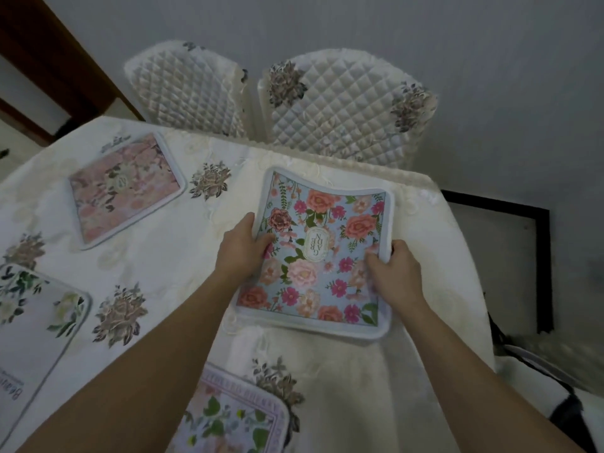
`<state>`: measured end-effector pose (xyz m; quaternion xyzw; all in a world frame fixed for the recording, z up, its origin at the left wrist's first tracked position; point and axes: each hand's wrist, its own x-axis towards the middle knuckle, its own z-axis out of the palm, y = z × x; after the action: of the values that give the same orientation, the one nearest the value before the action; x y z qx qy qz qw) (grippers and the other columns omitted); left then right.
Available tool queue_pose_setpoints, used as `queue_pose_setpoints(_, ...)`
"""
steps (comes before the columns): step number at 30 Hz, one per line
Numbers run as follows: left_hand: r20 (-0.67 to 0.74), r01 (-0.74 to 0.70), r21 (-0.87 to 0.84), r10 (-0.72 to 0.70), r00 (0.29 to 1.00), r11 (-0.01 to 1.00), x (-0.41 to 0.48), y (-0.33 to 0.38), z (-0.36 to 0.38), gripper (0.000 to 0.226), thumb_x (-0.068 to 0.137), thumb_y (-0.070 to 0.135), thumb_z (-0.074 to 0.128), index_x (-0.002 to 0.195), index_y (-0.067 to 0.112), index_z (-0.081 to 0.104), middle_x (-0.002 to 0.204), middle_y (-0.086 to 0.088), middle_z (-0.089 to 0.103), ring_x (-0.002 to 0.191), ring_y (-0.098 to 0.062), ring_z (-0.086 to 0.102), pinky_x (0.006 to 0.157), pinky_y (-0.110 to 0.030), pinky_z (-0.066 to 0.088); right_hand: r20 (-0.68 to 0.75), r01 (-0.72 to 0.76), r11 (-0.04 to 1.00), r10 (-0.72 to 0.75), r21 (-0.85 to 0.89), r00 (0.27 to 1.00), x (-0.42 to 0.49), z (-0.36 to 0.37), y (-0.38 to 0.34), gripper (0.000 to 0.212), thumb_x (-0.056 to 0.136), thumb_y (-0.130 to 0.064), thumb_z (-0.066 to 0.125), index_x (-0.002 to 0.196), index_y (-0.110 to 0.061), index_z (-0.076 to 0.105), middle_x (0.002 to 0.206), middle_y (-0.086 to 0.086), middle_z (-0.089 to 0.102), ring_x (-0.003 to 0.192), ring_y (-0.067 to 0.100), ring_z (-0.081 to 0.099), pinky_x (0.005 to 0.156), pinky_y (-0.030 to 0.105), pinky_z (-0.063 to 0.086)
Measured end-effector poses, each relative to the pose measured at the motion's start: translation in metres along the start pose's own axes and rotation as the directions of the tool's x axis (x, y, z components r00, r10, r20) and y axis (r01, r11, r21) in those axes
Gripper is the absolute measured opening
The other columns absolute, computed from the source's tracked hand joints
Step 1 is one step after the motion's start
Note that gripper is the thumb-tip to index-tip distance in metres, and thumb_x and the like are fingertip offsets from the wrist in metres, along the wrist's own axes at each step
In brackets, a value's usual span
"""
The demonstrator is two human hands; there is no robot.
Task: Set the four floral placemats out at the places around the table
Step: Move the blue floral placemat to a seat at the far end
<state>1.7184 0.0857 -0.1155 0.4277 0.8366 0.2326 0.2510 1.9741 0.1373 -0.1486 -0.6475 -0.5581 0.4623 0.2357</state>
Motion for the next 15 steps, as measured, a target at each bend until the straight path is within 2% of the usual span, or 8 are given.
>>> queue_pose_setpoints(3, -0.016, 0.044, 0.017, -0.044, 0.999, 0.999, 0.039, 0.003, 0.003, 0.026, 0.096, 0.031, 0.064, 0.1, 0.008, 0.052, 0.093, -0.004, 0.064, 0.081, -0.027, 0.063, 0.068, -0.035, 0.05, 0.004, -0.014, 1.0, 0.014, -0.01, 1.0, 0.028, 0.013, -0.008, 0.02, 0.092, -0.032, 0.06, 0.102, -0.016, 0.054, 0.093, 0.001, 0.064, 0.077, 0.019, 0.062, 0.063, 0.029, 0.045)
queue_pose_setpoints(7, -0.033, 0.069, 0.039, -0.068, 0.997, 0.997, 0.081, -0.002, 0.001, 0.027, 0.096, 0.031, 0.063, 0.099, 0.007, 0.051, 0.095, -0.011, 0.065, 0.084, -0.031, 0.064, 0.072, -0.042, 0.054, 0.03, -0.041, 0.999, 0.041, -0.001, 0.999, 0.053, 0.029, -0.015, 0.024, 0.092, -0.031, 0.062, 0.106, -0.013, 0.056, 0.096, 0.002, 0.066, 0.074, 0.016, 0.062, 0.062, 0.029, 0.048)
queue_pose_setpoints(10, -0.03, 0.064, 0.068, -0.062, 0.998, 0.996, 0.104, -0.008, 0.001, 0.026, 0.096, 0.03, 0.063, 0.1, 0.007, 0.052, 0.095, -0.011, 0.064, 0.084, -0.031, 0.062, 0.069, -0.037, 0.048, 0.046, -0.069, 0.997, 0.07, -0.028, 0.996, 0.065, 0.039, -0.016, 0.026, 0.091, -0.032, 0.064, 0.108, -0.012, 0.058, 0.098, 0.004, 0.068, 0.073, 0.015, 0.062, 0.062, 0.029, 0.049)
queue_pose_setpoints(15, -0.073, 0.07, 0.029, -0.068, 0.995, 0.997, 0.124, -0.02, 0.007, 0.037, 0.092, 0.028, 0.07, 0.12, 0.008, 0.057, 0.098, -0.005, 0.063, 0.086, -0.026, 0.063, 0.074, -0.033, 0.048, 0.026, -0.11, 0.986, 0.114, -0.127, 0.993, 0.073, 0.055, -0.003, 0.031, 0.085, -0.041, 0.065, 0.103, -0.015, 0.063, 0.092, 0.002, 0.07, 0.077, 0.022, 0.067, 0.07, 0.037, 0.059)
